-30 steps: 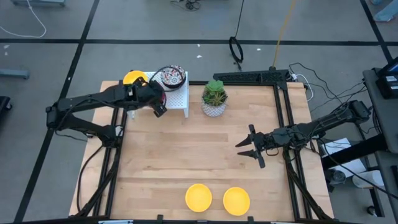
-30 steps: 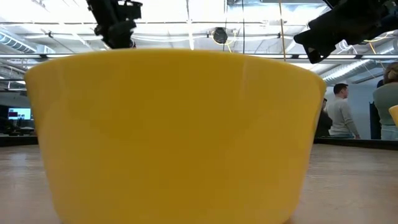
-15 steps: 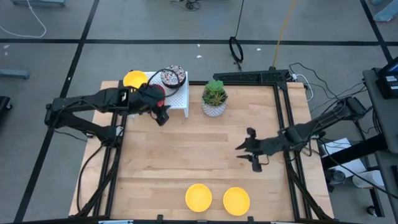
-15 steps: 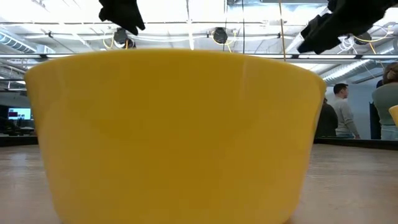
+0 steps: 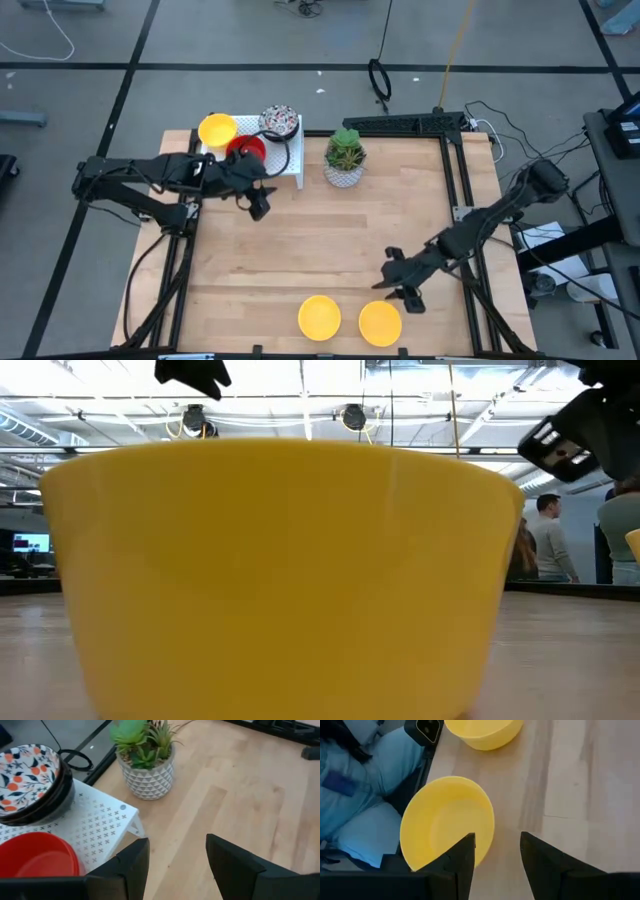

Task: Pick & Place Mini bowls
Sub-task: Stack the yellow bowl on top of the other yellow bowl on the shelf

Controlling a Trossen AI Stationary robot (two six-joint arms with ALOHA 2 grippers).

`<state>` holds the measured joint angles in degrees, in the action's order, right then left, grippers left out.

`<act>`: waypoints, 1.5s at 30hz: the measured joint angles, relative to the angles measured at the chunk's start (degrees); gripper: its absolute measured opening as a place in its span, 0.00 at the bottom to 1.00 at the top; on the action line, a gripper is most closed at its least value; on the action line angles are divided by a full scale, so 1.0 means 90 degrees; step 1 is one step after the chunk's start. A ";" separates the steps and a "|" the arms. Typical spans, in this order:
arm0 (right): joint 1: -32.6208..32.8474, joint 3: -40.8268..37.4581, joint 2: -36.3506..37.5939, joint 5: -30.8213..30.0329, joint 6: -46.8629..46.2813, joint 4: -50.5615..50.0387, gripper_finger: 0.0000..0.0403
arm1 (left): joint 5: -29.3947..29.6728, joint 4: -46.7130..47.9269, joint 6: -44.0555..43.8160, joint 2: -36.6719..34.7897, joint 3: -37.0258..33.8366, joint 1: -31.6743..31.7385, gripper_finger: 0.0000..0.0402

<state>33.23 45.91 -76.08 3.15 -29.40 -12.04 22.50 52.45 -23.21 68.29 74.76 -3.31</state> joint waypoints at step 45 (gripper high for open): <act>-0.0125 0.0000 -0.1884 0.0013 0.0422 0.1346 0.02 | 0.0008 -0.0005 -0.0456 0.0000 0.0000 -0.0648 0.50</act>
<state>32.11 45.91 -93.04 3.27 -25.60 0.07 22.57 52.40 -27.31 68.29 74.76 -9.15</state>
